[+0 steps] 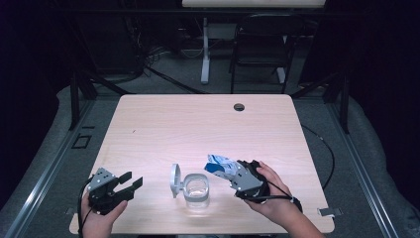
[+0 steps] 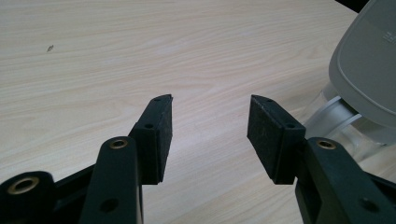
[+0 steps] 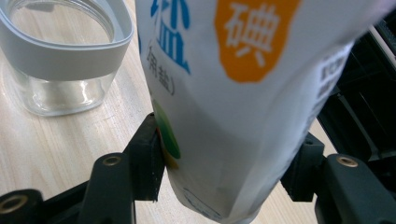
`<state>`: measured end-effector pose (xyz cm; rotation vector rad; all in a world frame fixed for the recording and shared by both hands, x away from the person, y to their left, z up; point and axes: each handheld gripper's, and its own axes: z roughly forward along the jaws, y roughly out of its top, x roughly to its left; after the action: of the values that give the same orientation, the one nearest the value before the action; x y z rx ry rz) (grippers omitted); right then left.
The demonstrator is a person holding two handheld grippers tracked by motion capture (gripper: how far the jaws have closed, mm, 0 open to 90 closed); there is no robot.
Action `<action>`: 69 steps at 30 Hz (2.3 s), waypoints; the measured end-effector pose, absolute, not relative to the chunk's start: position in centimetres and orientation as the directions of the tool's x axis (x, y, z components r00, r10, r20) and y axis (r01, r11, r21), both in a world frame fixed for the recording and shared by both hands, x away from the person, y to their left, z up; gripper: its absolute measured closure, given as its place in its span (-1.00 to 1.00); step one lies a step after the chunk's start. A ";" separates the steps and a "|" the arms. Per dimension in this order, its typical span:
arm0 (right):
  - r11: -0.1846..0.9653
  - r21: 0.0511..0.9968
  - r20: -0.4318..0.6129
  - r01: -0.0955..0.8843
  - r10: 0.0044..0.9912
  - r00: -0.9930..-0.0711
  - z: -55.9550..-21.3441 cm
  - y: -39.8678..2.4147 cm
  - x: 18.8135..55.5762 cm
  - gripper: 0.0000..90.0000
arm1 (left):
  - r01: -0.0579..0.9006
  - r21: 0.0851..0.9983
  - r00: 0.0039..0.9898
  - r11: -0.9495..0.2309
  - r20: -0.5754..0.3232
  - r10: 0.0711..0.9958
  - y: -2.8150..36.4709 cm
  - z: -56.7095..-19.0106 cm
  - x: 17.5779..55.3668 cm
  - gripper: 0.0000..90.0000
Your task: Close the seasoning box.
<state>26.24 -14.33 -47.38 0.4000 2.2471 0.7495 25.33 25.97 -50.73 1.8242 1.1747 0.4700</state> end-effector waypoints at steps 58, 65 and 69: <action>0.887 0.461 -0.635 -0.012 0.321 -0.703 -47.7 -13.0 26.5 -0.05 | 0.530 0.835 0.471 -0.146 -0.147 0.870 26.2 -50.8 25.4 0.12; 0.904 0.427 -0.648 -0.027 0.285 -0.706 -47.8 -12.6 26.5 -0.05 | 0.530 0.835 0.471 -0.147 -0.146 0.870 26.2 -50.8 25.4 0.12; 0.911 0.410 -0.652 -0.031 0.269 -0.709 -47.8 -12.5 26.5 -0.05 | 0.530 0.835 0.471 -0.148 -0.145 0.870 26.2 -50.8 25.4 0.12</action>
<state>26.49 -12.53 -47.81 0.1688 2.3086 0.5115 25.39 26.24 -50.83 1.8164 1.1830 0.4731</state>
